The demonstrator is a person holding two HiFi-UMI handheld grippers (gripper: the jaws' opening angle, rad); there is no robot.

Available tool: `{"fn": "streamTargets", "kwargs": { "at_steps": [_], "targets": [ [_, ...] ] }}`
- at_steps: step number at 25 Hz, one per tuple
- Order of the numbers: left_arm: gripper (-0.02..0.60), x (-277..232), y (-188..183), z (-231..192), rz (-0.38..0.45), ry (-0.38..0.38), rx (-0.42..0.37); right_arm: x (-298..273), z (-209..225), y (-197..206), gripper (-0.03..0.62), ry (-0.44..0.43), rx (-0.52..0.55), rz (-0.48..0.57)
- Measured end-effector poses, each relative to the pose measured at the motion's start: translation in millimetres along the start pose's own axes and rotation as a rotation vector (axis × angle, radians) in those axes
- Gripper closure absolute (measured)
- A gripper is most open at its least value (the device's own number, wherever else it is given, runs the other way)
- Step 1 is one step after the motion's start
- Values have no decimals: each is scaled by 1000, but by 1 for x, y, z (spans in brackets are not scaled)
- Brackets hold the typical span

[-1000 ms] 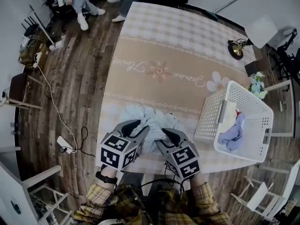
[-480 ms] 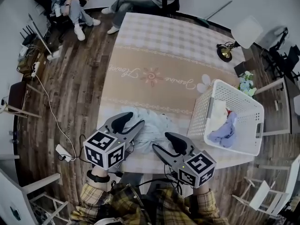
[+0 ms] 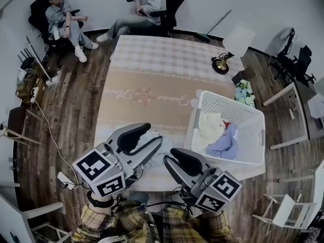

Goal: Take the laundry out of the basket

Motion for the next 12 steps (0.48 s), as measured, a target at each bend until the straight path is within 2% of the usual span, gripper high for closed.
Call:
{"fn": "streamTargets", "kwargs": {
  "at_steps": [4, 9, 12],
  "targets": [
    [380, -31, -4, 60, 37, 104, -19, 53, 13, -26, 515, 35, 58, 45],
    [382, -79, 13, 139, 43, 195, -41, 132, 37, -51, 554, 95, 122, 82],
    [434, -110, 27, 186, 65, 228, -47, 185, 53, -64, 571, 122, 151, 106]
  ]
}}
Point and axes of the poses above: the fingertips, and each gripper's own axes: x backward along the fingers, z to its right, y out of its underside, the point moved 2 cm from there along x, backward along the fingers, and after that the axes turned 13 degrees about x, right-handed, at the moved point
